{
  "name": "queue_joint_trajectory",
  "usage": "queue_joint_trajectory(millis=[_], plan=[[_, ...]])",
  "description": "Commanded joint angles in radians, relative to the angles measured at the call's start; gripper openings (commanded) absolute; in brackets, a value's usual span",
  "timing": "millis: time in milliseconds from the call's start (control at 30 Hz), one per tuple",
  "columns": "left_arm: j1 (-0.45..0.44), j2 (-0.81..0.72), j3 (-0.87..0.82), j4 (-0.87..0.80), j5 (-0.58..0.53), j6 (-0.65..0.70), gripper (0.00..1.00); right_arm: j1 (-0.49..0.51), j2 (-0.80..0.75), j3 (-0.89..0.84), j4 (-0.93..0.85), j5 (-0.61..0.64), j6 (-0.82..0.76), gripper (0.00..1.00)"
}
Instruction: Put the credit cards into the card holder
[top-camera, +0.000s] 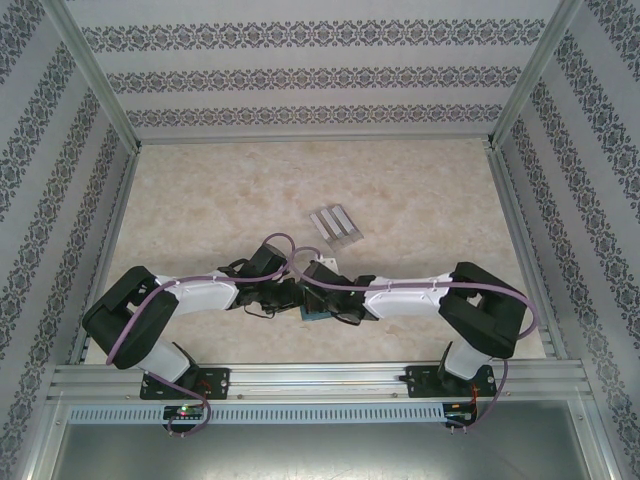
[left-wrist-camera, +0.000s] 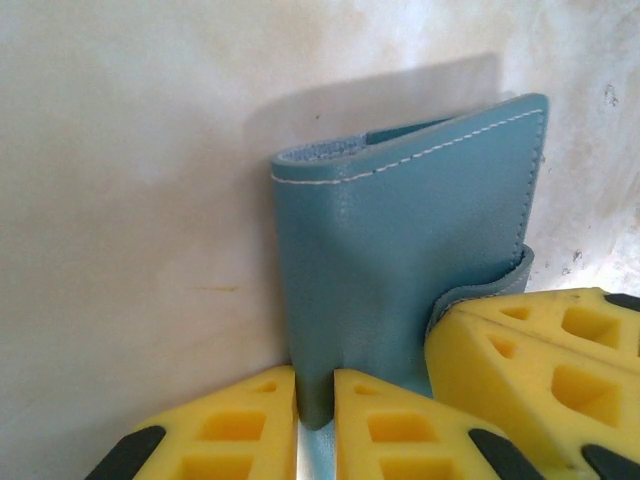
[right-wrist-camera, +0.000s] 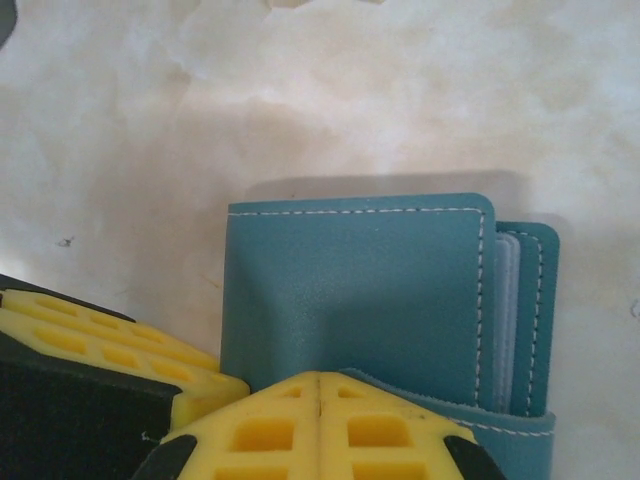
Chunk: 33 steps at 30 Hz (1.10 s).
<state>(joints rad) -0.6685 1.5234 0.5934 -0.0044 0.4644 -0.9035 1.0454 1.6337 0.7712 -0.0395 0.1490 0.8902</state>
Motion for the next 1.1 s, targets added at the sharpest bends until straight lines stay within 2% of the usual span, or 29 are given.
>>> queue_joint_trajectory(millis=[0,133,300,467,667,833,1067], plan=[[-0.013,0.043,-0.022,-0.067,-0.034,-0.009,0.16,0.002,0.017,-0.092,-0.125,0.018,0.014,0.0],[-0.013,0.051,-0.016,-0.075,-0.04,-0.008,0.16,-0.02,-0.022,-0.105,-0.128,0.023,-0.015,0.0],[-0.013,0.052,-0.012,-0.075,-0.043,-0.011,0.16,-0.039,0.034,-0.171,-0.051,-0.003,-0.019,0.0],[-0.013,0.055,-0.011,-0.079,-0.047,-0.012,0.16,-0.081,0.079,-0.341,0.278,-0.166,0.014,0.0],[-0.012,0.052,-0.007,-0.09,-0.047,-0.016,0.16,-0.159,0.158,-0.348,0.446,-0.432,0.003,0.0],[-0.013,0.042,-0.012,-0.103,-0.056,-0.015,0.15,-0.182,0.115,-0.269,0.442,-0.582,0.016,0.0],[-0.013,0.031,-0.023,-0.11,-0.064,-0.021,0.16,-0.224,0.025,-0.203,0.38,-0.631,0.0,0.0]])
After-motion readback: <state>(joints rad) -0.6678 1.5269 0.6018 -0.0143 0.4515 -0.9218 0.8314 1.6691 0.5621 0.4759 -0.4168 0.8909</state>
